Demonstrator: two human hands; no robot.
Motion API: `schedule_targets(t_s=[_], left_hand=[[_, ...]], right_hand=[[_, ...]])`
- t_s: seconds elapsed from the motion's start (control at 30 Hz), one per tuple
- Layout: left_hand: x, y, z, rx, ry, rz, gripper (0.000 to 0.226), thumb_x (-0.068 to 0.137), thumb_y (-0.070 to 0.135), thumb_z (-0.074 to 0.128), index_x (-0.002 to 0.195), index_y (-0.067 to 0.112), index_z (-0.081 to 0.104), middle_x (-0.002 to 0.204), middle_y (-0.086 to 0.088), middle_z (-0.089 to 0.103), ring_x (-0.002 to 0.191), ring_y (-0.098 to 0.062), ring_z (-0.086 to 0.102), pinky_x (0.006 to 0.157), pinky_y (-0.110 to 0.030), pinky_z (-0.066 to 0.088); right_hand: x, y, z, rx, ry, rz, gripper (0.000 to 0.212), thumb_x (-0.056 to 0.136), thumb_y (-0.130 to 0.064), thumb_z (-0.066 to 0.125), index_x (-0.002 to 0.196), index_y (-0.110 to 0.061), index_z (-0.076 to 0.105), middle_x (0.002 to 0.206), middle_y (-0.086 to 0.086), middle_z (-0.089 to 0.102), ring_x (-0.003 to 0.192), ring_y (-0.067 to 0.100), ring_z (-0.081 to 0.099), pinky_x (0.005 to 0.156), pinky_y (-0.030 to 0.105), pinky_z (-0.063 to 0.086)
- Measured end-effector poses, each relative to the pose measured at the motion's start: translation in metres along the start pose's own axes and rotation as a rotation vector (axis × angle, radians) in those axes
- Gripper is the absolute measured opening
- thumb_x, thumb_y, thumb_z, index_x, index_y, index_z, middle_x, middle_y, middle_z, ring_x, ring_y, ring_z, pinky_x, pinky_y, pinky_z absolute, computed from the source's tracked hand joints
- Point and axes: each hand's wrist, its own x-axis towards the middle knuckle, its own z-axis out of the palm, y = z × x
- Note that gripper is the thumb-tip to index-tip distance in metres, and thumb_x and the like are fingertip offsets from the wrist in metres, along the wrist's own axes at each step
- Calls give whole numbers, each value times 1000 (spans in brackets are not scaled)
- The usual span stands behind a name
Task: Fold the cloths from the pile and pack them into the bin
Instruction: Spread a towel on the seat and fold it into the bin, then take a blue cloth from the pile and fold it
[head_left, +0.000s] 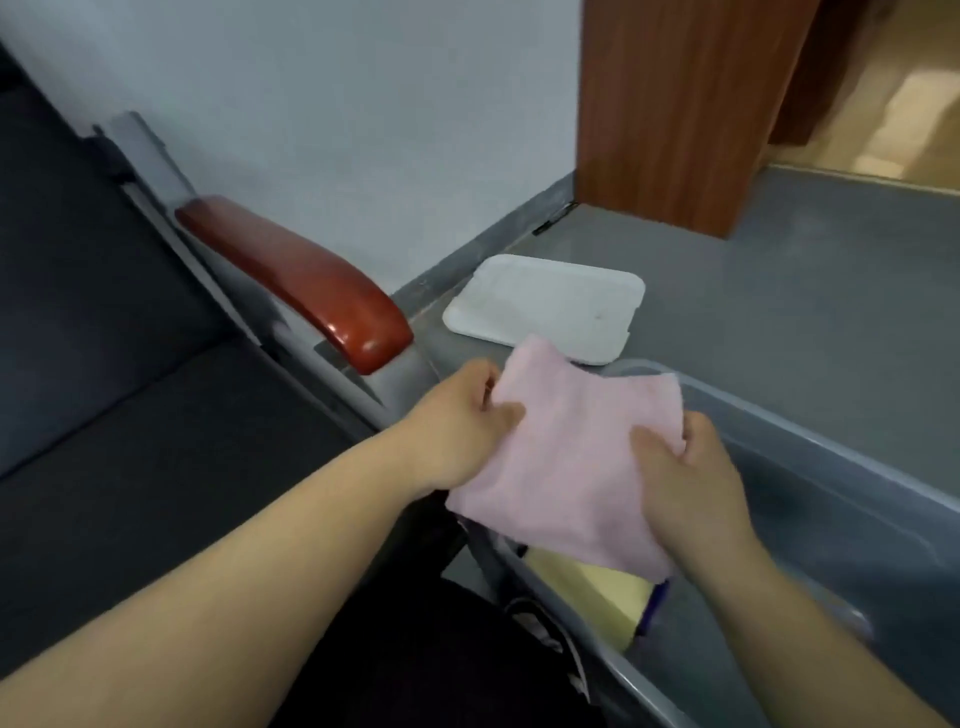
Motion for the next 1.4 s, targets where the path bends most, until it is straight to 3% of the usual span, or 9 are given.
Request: schedule_targets(t_s=[0.2, 0.3, 0.43, 0.5, 0.67, 0.73, 0.9, 1.07, 1.4], left_hand=[[56, -9, 72, 164, -214, -64, 17, 93, 29, 58, 103, 16, 52, 99, -3, 64, 94, -24, 62, 74, -34, 49], [68, -21, 88, 165, -268, -109, 20, 93, 27, 61, 108, 18, 51, 96, 0, 66, 82, -18, 61, 67, -29, 47], [70, -33, 89, 198, -234, -164, 21, 90, 23, 66, 105, 16, 53, 99, -9, 69, 83, -25, 65, 66, -31, 48], [63, -40, 84, 148, -283, -201, 29, 85, 25, 72, 105, 17, 53, 100, -13, 70, 84, -26, 66, 74, -36, 54], [36, -34, 60, -48, -353, -212, 27, 91, 21, 72, 111, 15, 55, 101, -19, 72, 85, -32, 67, 84, -42, 58], [21, -29, 42, -77, -267, -158, 21, 94, 19, 69, 111, 17, 57, 98, -13, 73, 95, -36, 70, 90, -49, 59], [-47, -47, -24, -45, 68, -95, 20, 92, 26, 70, 107, 33, 59, 91, 12, 73, 83, -12, 70, 85, -43, 58], [-133, -89, -91, -32, 386, -133, 21, 92, 32, 68, 106, 39, 55, 94, 19, 70, 76, -7, 65, 69, -30, 52], [-334, -226, -206, -65, 873, -394, 27, 88, 21, 75, 102, 36, 58, 86, 16, 70, 72, -7, 65, 75, -37, 54]], right_hand=[[17, 88, -18, -7, 64, 245, 10, 104, -28, 54, 107, -19, 51, 100, -6, 60, 84, 8, 56, 61, 25, 38], [21, 115, -11, -69, 11, 392, 25, 103, -36, 54, 115, -15, 48, 102, -1, 61, 85, 16, 59, 62, 31, 41], [28, 149, -5, -341, -226, 558, 88, 85, -61, 58, 152, -9, 36, 143, 9, 57, 120, 34, 60, 98, 40, 49], [28, 145, -8, -414, -331, 541, 82, 94, -55, 58, 158, -14, 29, 153, 7, 50, 124, 29, 57, 100, 34, 45], [26, 94, -4, -483, -434, 229, 56, 98, -50, 60, 147, -26, 47, 150, -7, 52, 131, 17, 54, 107, 32, 40], [22, 65, 5, -436, -450, 76, 44, 97, -48, 62, 137, -31, 54, 138, -13, 58, 118, 9, 59, 101, 29, 42], [-3, -21, 44, -336, -487, -241, 19, 94, -41, 68, 112, -40, 60, 110, -23, 63, 98, -5, 61, 87, 21, 46], [-53, -106, 108, -369, -661, -536, 19, 95, -43, 66, 113, -42, 59, 107, -22, 61, 94, -5, 60, 82, 20, 48], [-243, -192, 296, -463, -1089, -928, 33, 96, -40, 61, 128, -36, 52, 119, -19, 55, 101, 5, 59, 90, 35, 56]])
